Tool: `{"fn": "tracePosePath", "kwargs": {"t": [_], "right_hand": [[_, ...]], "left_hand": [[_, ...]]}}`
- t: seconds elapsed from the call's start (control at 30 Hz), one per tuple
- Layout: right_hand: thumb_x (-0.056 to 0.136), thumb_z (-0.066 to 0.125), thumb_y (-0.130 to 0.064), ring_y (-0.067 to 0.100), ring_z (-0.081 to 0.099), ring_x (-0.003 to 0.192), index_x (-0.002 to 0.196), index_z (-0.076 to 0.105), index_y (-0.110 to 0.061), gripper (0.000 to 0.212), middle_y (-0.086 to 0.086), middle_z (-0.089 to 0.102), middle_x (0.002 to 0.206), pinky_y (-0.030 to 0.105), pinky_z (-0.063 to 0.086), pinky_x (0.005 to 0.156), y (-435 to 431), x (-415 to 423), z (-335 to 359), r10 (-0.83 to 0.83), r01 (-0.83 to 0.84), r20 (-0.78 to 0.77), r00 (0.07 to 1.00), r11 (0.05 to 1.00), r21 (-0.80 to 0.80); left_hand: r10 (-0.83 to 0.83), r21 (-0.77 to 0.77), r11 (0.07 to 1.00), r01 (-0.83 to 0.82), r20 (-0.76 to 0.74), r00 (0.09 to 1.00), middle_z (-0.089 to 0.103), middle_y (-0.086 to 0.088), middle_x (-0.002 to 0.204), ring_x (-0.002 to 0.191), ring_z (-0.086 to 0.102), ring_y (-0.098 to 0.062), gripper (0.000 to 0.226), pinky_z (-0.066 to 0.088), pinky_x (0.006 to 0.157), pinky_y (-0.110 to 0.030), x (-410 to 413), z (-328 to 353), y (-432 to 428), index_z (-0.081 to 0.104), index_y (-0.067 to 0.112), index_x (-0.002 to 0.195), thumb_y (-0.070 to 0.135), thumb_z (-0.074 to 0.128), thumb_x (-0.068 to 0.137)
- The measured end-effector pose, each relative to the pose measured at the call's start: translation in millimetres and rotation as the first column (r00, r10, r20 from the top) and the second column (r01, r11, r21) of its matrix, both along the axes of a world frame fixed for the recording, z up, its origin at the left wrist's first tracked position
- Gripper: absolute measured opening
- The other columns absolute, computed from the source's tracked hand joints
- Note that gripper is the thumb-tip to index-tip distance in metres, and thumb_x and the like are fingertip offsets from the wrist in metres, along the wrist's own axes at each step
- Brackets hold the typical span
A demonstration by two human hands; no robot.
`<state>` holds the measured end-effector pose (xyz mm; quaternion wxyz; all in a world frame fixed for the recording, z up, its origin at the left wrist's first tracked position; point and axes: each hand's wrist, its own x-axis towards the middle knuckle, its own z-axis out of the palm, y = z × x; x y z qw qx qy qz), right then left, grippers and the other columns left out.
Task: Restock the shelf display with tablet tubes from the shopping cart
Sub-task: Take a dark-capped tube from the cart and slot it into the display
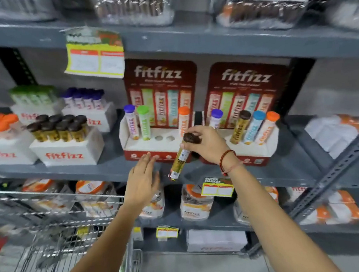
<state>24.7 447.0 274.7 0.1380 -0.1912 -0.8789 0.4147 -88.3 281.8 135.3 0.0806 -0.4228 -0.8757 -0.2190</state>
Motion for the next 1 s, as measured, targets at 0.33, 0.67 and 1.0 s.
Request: {"fn": "tracePosePath", "kwargs": {"t": [0.33, 0.67, 1.0], "right_hand": [[0.085, 0.066, -0.017, 0.029, 0.053, 0.112, 0.116, 0.062, -0.017, 0.032, 0.014, 0.06, 0.117, 0.038, 0.042, 0.102, 36, 13, 17, -0.048, 0.036, 0.057, 0.997, 0.978, 0.204], [0.078, 0.065, -0.003, 0.026, 0.055, 0.114, 0.112, 0.064, -0.011, 0.035, 0.009, 0.062, 0.12, 0.026, 0.044, 0.09, 35, 5, 26, -0.018, -0.021, 0.165, 0.986, 0.973, 0.231], [0.08, 0.063, -0.019, 0.029, 0.062, 0.072, 0.092, 0.064, 0.009, 0.03, 0.008, 0.057, 0.068, 0.028, 0.044, 0.056, 26, -6, 32, -0.111, 0.075, 0.119, 0.987, 0.959, 0.272]], "left_hand": [[-0.085, -0.16, 0.983, 0.085, 0.003, 0.996, 0.057, -0.021, 0.125, 0.114, 0.054, -0.036, 0.055, 0.032, 0.098, -0.043, 5, -34, 18, 0.057, -0.002, 0.12, 0.035, 0.033, 0.087], [-0.095, -0.193, 0.976, 0.102, 0.041, 0.995, 0.055, -0.017, 0.13, 0.12, 0.05, -0.032, 0.057, 0.02, 0.102, -0.037, 2, -34, 15, 0.054, 0.001, 0.125, 0.039, 0.031, 0.089], [-0.107, -0.167, 0.98, 0.108, 0.014, 0.994, 0.048, -0.013, 0.137, 0.128, 0.041, -0.027, 0.06, 0.027, 0.105, -0.046, -2, -42, 15, 0.049, 0.005, 0.131, 0.043, 0.028, 0.089]]}}
